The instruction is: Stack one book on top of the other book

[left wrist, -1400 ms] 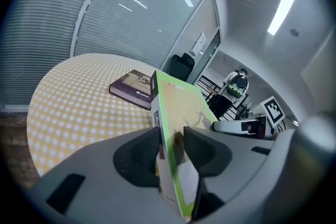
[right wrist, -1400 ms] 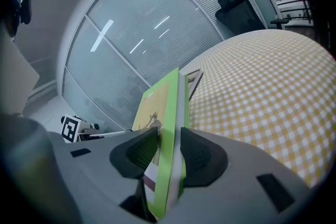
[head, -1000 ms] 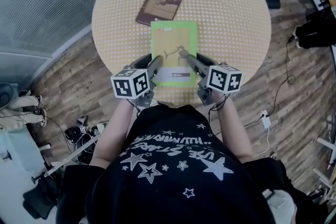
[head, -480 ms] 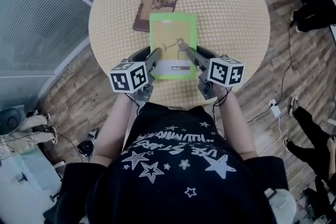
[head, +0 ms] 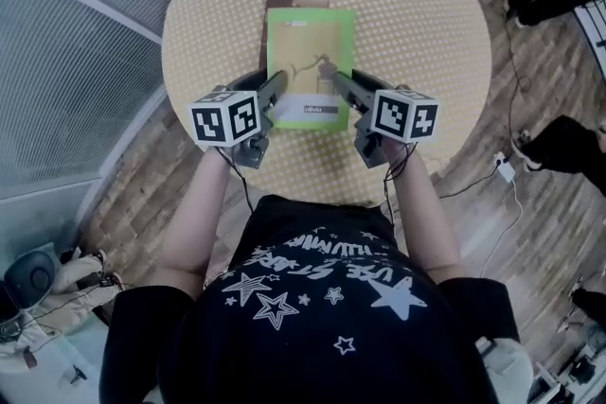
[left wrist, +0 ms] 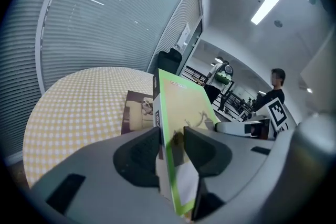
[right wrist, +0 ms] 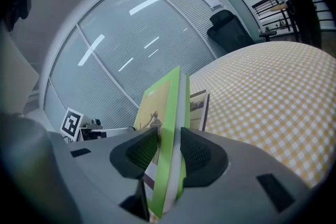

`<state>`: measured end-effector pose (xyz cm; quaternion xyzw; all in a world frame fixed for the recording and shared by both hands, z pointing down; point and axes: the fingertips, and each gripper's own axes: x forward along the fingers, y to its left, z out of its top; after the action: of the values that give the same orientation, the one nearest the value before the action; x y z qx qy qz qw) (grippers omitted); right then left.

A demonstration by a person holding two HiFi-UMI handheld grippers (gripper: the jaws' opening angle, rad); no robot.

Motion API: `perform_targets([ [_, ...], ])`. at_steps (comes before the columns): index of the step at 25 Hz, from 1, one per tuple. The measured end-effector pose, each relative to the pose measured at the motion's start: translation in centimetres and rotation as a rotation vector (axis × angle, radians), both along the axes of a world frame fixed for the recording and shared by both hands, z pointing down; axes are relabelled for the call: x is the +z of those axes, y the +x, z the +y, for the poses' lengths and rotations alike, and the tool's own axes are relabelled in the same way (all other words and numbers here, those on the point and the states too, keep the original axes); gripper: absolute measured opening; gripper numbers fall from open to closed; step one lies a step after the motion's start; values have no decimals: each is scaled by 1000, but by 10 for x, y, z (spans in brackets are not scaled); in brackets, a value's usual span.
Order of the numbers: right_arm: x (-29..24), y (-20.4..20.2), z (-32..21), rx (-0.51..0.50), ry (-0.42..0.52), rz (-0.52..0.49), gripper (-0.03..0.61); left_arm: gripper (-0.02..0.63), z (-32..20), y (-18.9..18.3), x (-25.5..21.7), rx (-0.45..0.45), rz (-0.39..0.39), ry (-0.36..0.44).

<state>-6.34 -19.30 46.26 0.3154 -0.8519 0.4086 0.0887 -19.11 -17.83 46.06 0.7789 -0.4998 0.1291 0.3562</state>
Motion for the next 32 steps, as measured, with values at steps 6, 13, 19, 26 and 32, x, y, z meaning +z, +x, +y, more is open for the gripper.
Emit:
perform_targets([
  [6, -3, -36, -48, 48, -19, 37, 144, 147, -54, -38, 0, 42, 28, -14],
  [13, 22, -41, -80, 93, -41, 56, 144, 147, -87, -40, 29, 73, 50, -54],
  [19, 39, -40, -73, 97, -44, 79, 144, 147, -80, -39, 49, 86, 49, -74],
  [26, 54, -39, -96, 122, -77, 71, 144, 147, -105, -39, 61, 113, 45, -96],
  [32, 67, -39, -98, 140, -112, 64, 144, 147, -107, -39, 72, 112, 55, -121],
])
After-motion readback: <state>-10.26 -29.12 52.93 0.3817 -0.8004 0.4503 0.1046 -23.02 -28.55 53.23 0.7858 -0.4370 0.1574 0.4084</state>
